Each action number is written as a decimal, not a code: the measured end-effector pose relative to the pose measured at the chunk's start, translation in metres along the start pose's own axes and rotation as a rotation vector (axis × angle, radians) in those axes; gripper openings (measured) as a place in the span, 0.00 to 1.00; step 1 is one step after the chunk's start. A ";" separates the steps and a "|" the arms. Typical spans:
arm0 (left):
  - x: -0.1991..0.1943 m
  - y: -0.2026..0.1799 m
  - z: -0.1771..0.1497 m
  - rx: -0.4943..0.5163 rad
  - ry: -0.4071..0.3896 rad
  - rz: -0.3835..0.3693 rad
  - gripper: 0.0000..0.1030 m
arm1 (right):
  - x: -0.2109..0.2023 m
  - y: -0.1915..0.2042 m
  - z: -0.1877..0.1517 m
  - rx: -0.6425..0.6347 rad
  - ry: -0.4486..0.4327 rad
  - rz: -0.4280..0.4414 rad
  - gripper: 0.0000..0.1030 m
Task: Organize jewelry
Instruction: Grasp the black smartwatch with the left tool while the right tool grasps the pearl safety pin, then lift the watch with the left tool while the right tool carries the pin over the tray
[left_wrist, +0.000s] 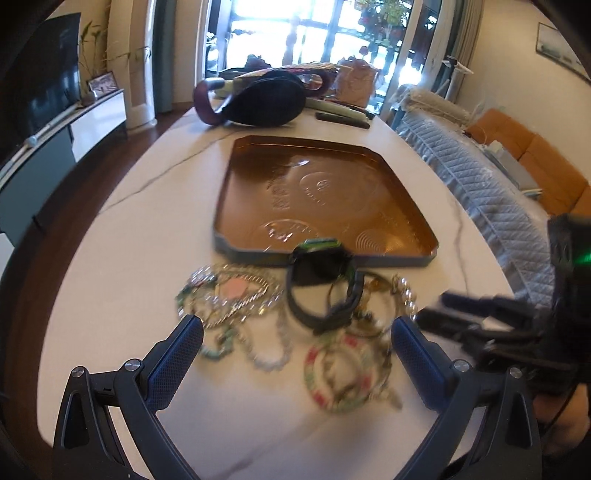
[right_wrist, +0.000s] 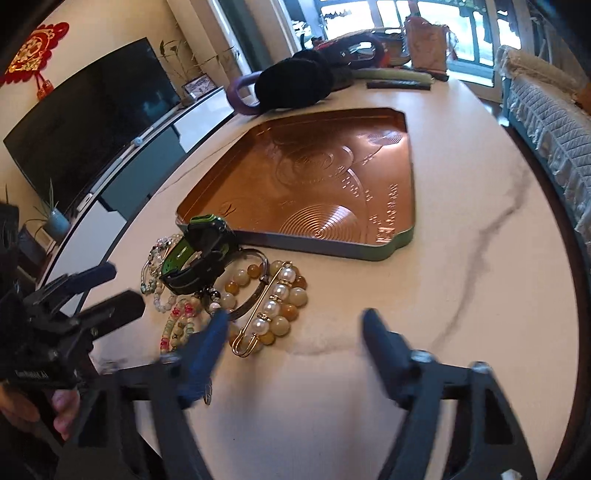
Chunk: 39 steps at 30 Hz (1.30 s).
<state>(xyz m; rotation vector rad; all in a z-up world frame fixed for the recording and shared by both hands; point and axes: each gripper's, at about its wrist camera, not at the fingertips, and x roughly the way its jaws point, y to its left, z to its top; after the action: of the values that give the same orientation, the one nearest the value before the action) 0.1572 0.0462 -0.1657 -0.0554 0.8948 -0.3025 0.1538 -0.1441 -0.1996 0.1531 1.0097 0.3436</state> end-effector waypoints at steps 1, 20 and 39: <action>0.004 -0.002 0.003 0.000 -0.001 -0.003 0.98 | 0.003 0.000 0.001 0.001 0.006 0.013 0.36; 0.050 -0.013 0.009 0.073 0.053 0.093 0.81 | 0.011 0.008 0.012 -0.098 0.010 -0.010 0.12; 0.025 0.006 0.001 -0.007 0.038 -0.045 0.49 | -0.004 0.010 0.010 -0.096 -0.046 -0.027 0.10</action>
<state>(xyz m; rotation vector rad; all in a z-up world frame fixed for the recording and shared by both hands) 0.1739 0.0446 -0.1846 -0.0768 0.9335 -0.3430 0.1576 -0.1359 -0.1882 0.0604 0.9469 0.3620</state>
